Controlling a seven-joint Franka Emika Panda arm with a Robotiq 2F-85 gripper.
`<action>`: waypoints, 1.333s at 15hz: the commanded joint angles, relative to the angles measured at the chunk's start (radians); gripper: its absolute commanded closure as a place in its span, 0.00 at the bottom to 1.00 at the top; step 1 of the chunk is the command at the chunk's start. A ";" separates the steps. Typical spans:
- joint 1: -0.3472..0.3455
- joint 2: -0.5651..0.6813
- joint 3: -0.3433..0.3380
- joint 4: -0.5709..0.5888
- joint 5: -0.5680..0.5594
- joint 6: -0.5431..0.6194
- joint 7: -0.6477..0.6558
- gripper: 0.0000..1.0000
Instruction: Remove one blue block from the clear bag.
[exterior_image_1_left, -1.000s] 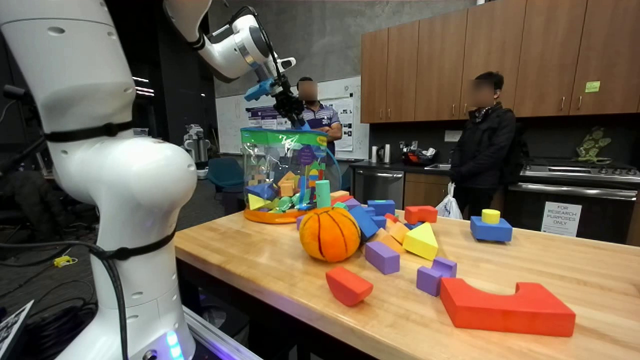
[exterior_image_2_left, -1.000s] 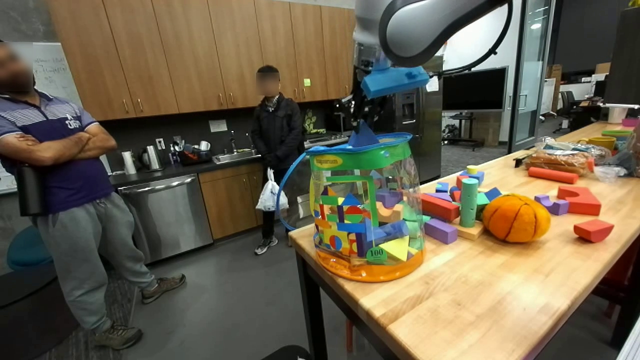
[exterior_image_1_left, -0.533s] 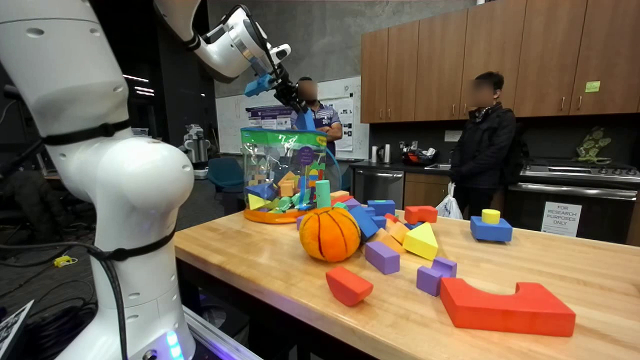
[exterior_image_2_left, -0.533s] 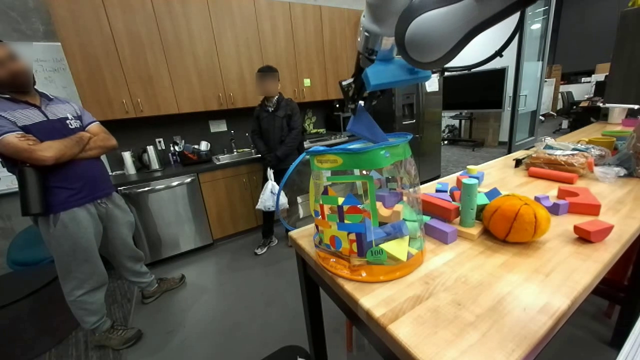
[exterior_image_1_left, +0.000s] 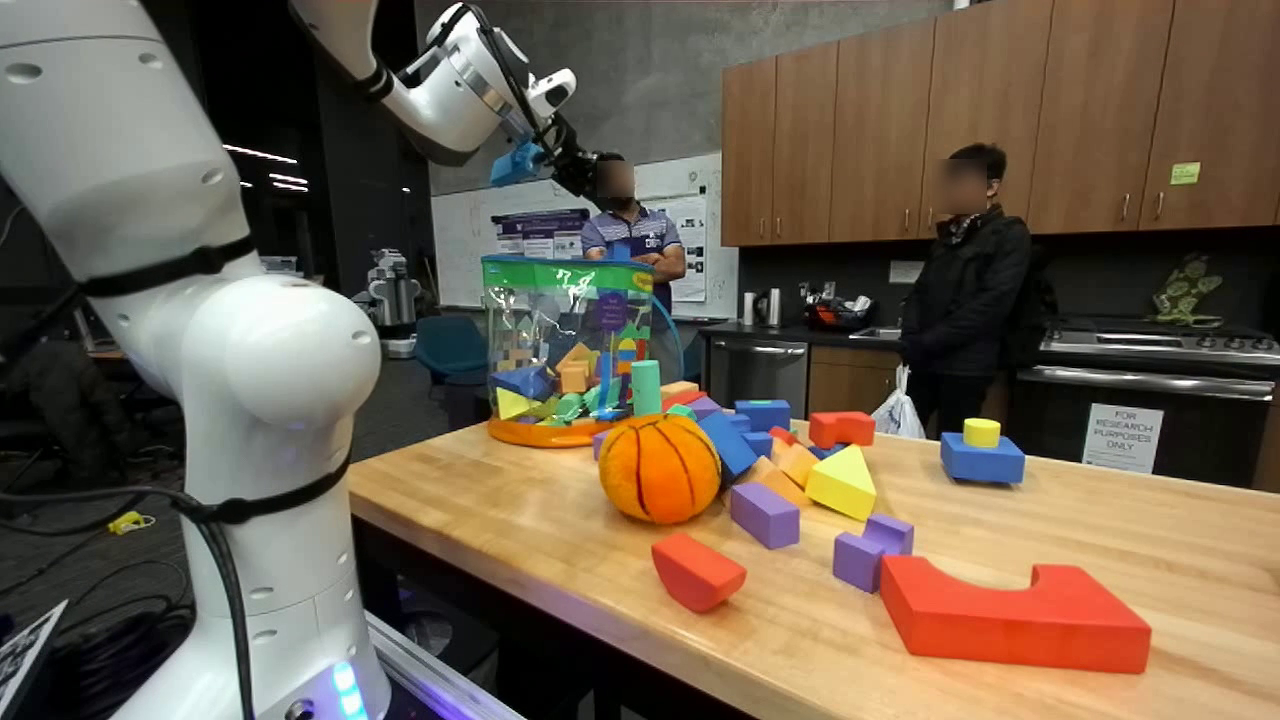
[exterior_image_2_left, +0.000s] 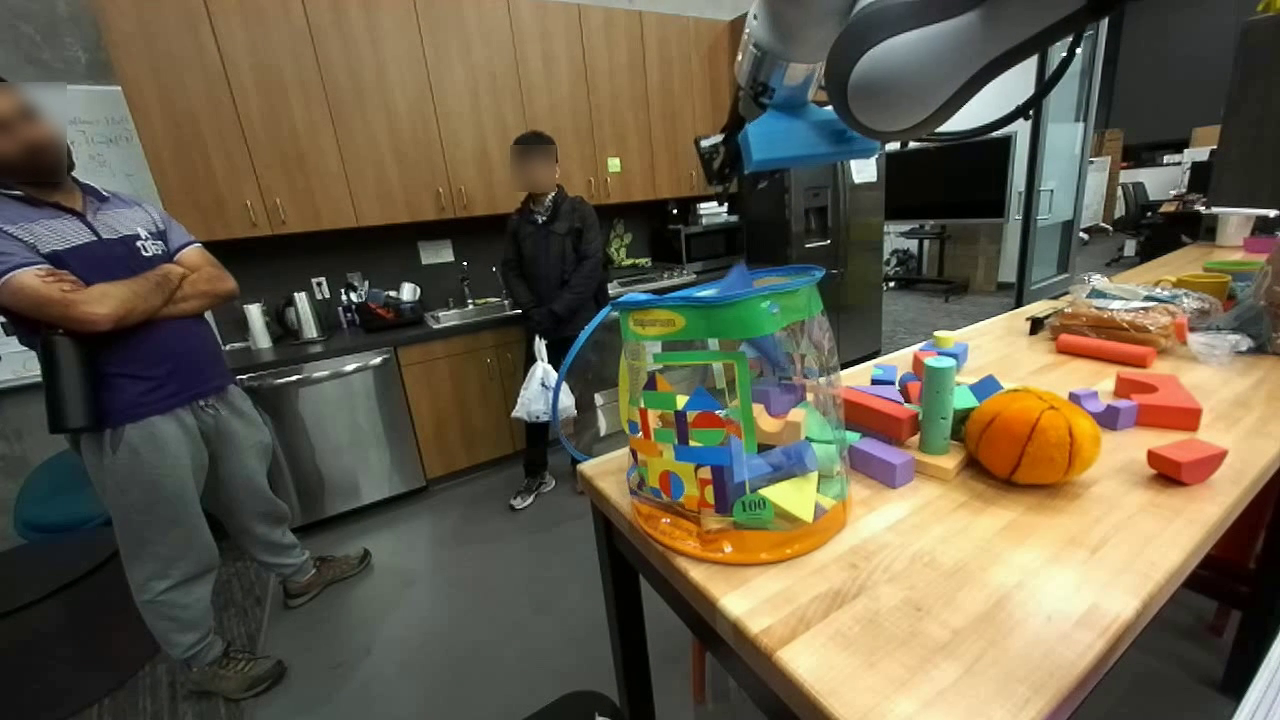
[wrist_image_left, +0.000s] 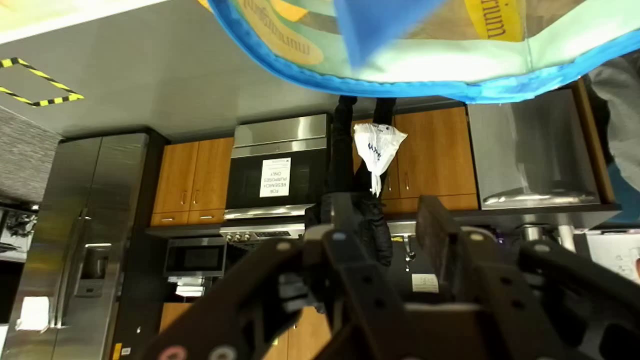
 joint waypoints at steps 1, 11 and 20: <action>-0.055 -0.081 0.021 -0.064 -0.055 0.047 0.099 0.86; -0.052 -0.075 0.017 -0.070 0.010 0.018 0.050 0.38; -0.037 -0.046 0.008 -0.014 0.019 -0.012 -0.036 0.00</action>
